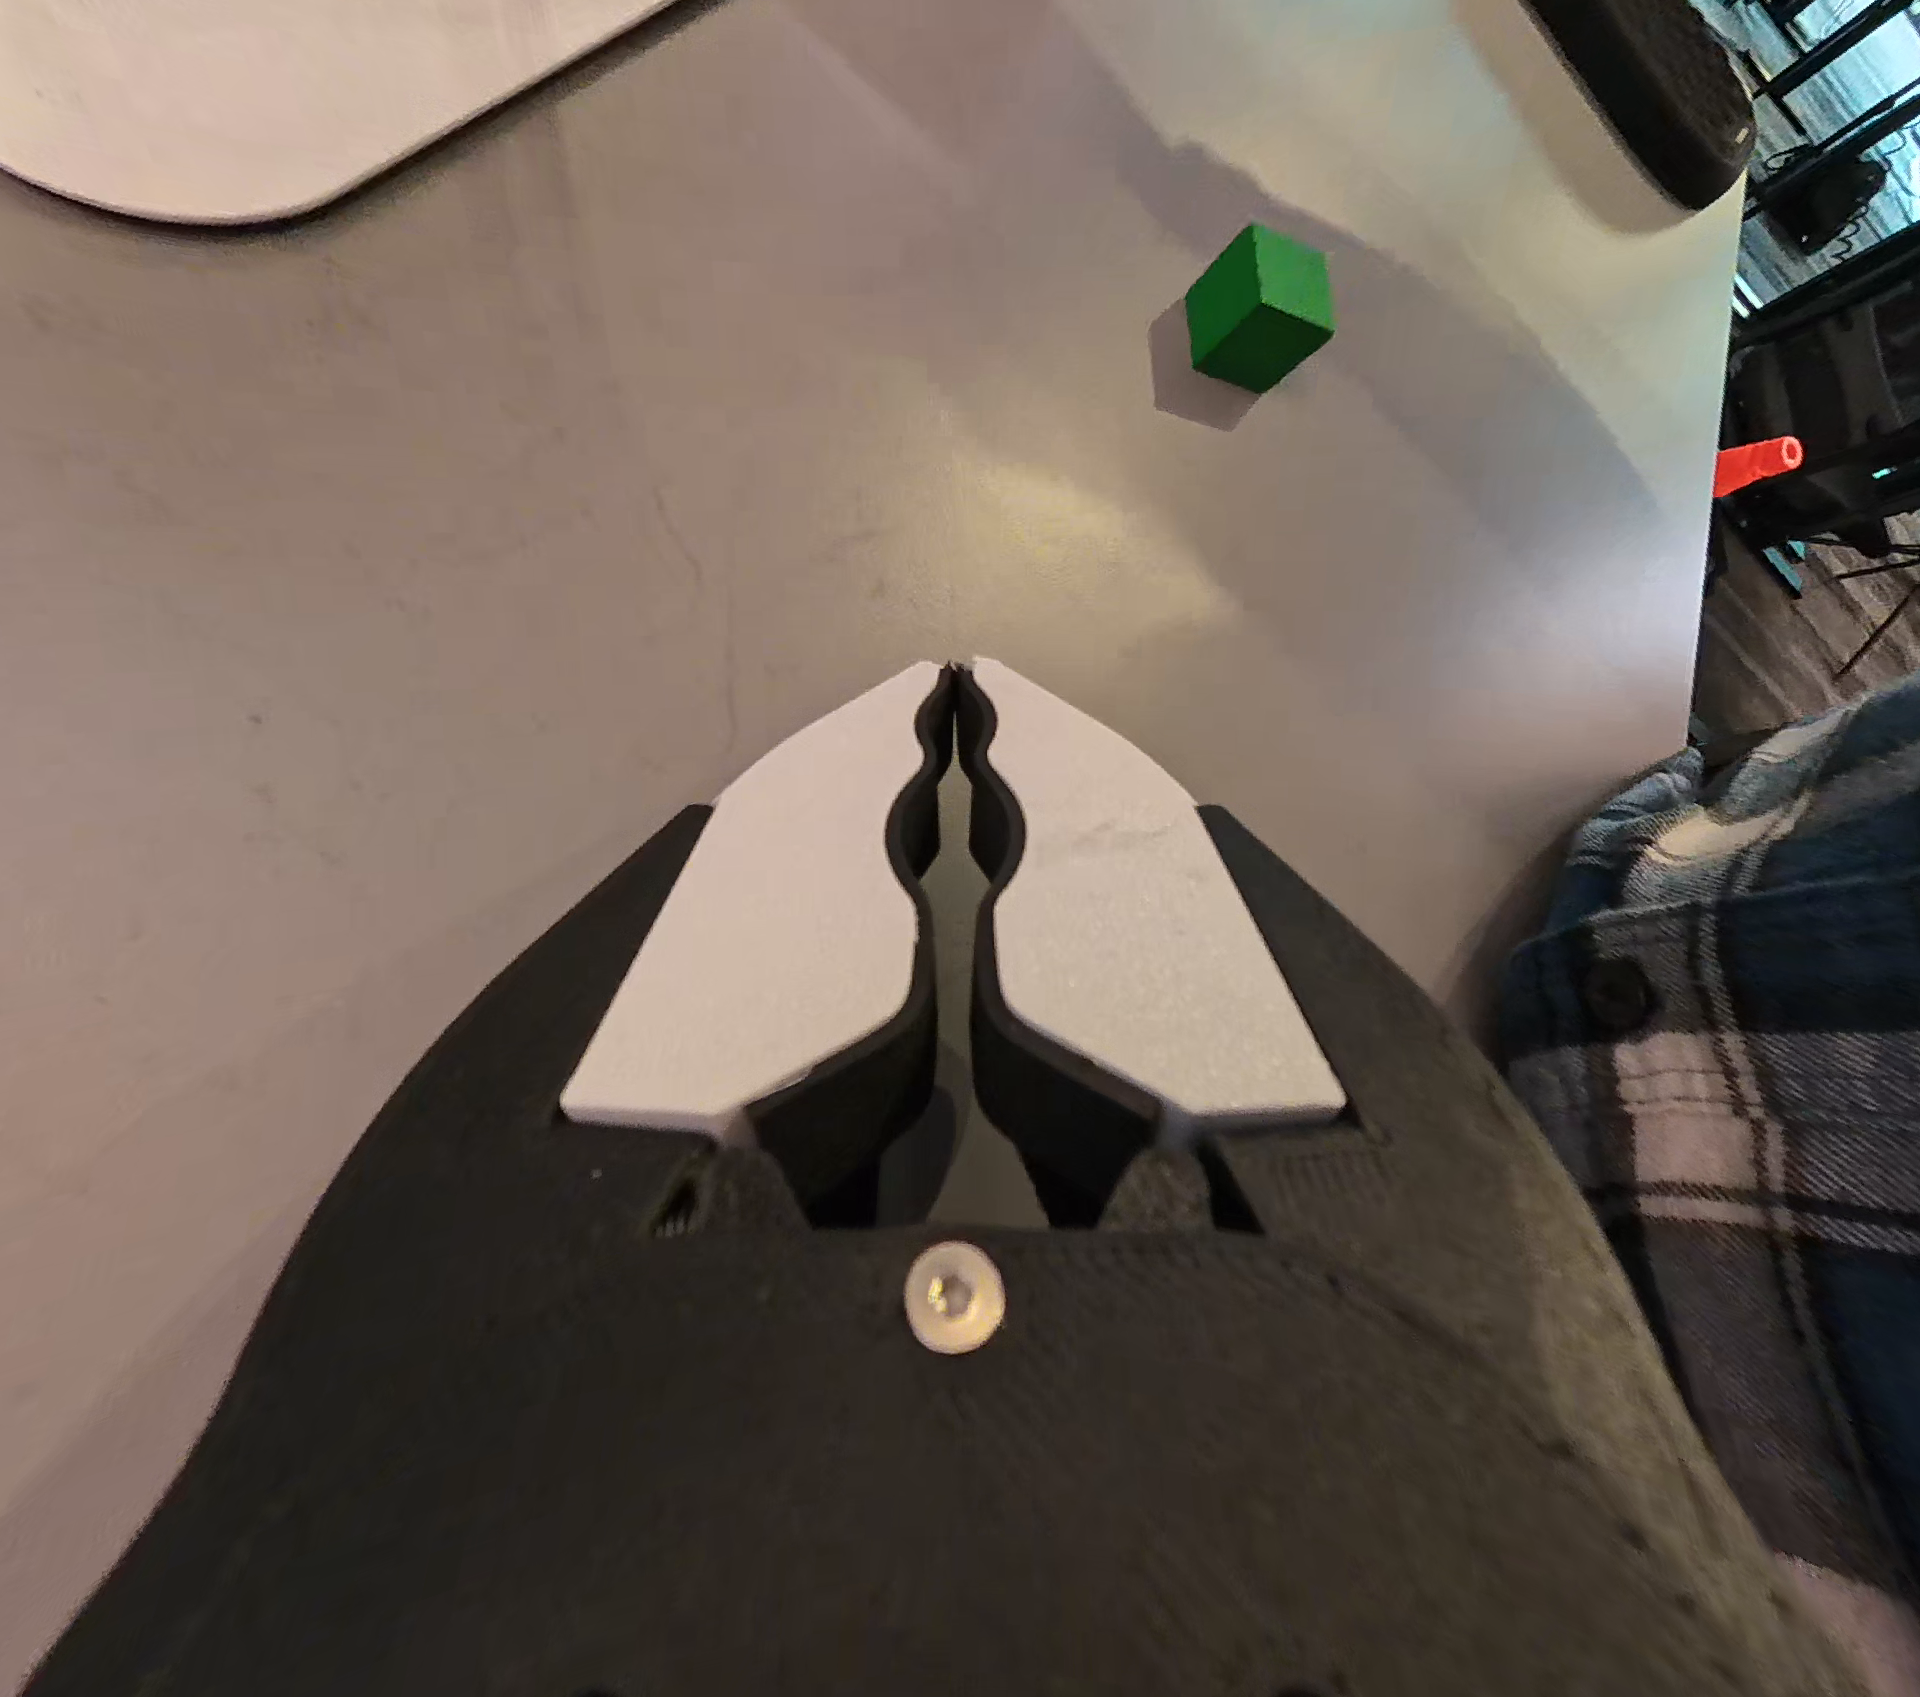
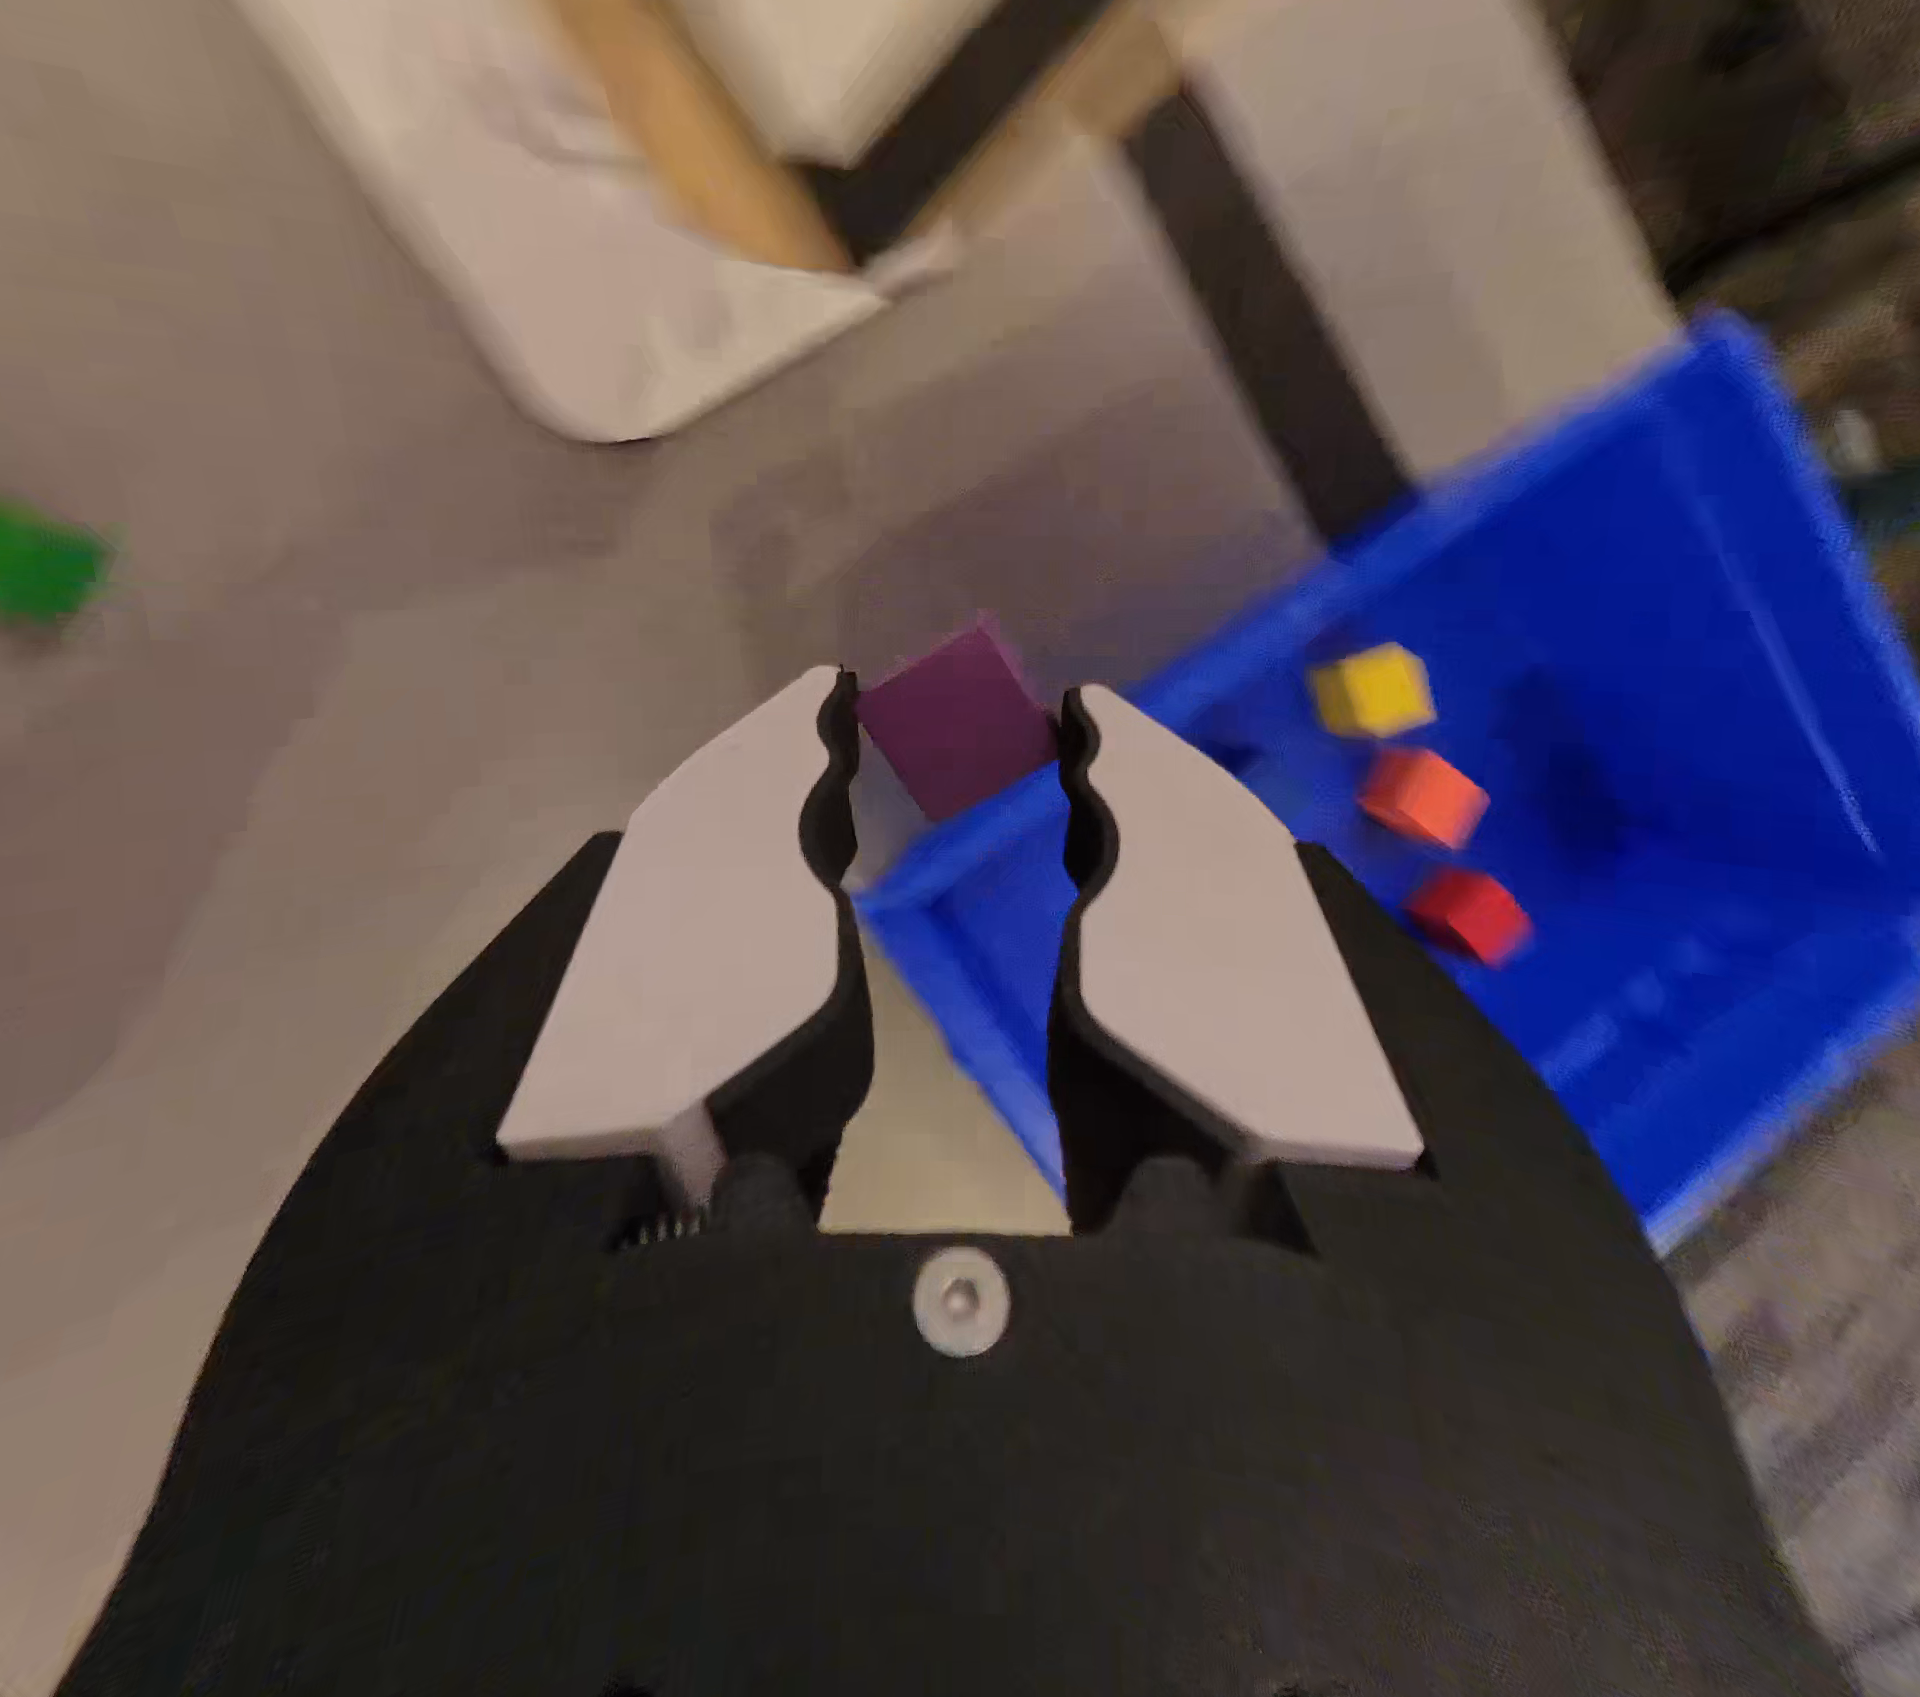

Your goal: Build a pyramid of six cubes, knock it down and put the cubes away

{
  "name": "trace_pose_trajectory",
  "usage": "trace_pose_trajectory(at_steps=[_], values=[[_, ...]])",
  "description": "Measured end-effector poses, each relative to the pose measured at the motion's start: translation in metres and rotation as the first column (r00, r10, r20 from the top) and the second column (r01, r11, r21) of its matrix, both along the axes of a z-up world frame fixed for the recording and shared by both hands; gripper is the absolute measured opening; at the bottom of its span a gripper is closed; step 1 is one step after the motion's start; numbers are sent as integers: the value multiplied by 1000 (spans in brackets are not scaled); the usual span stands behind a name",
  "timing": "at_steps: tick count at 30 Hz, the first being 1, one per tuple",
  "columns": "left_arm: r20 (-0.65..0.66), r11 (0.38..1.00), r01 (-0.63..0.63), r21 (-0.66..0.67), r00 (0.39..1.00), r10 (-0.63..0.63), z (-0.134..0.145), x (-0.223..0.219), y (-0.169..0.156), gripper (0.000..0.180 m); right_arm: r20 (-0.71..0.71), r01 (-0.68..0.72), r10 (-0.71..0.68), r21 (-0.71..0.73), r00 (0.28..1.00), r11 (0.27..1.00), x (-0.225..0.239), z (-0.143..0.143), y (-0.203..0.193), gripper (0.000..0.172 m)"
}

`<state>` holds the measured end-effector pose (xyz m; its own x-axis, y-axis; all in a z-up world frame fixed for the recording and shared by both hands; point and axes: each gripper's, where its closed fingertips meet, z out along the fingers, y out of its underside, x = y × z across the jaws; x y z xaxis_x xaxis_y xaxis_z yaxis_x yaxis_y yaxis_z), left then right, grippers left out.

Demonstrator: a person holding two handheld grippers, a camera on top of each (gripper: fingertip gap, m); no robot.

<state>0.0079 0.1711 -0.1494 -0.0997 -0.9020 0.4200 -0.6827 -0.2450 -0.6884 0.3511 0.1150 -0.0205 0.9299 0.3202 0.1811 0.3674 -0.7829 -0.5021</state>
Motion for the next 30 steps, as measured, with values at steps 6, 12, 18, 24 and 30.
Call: trace_pose_trajectory(at_steps=[6, 12, 18, 24, 30], values=[[1, 1000, -4, -7, 1000, 4, 0, 0, 0, 0, -18, 444, -445, -57, 895, 894, 142, -34, -2, 39], [1, 1000, -11, -11, 1000, 11, 1, 0, 1, 0, -47, 571, -592, -212, 804, 793, 176, -111, -13, 39], [-3, 1000, -12, -20, 1000, 12, 0, 0, 1, 0, -36, 631, -654, -226, 756, 742, 182, -116, -25, 49], [-8, 1000, -6, -26, 1000, 6, 0, 0, 1, 0, -69, 450, -449, -5, 891, 893, 98, -8, -17, 39], [-12, 1000, -6, -29, 1000, 5, -1, 0, 1, 0, -200, 77, -76, -4, 977, 997, -96, 5, -16, 53]])
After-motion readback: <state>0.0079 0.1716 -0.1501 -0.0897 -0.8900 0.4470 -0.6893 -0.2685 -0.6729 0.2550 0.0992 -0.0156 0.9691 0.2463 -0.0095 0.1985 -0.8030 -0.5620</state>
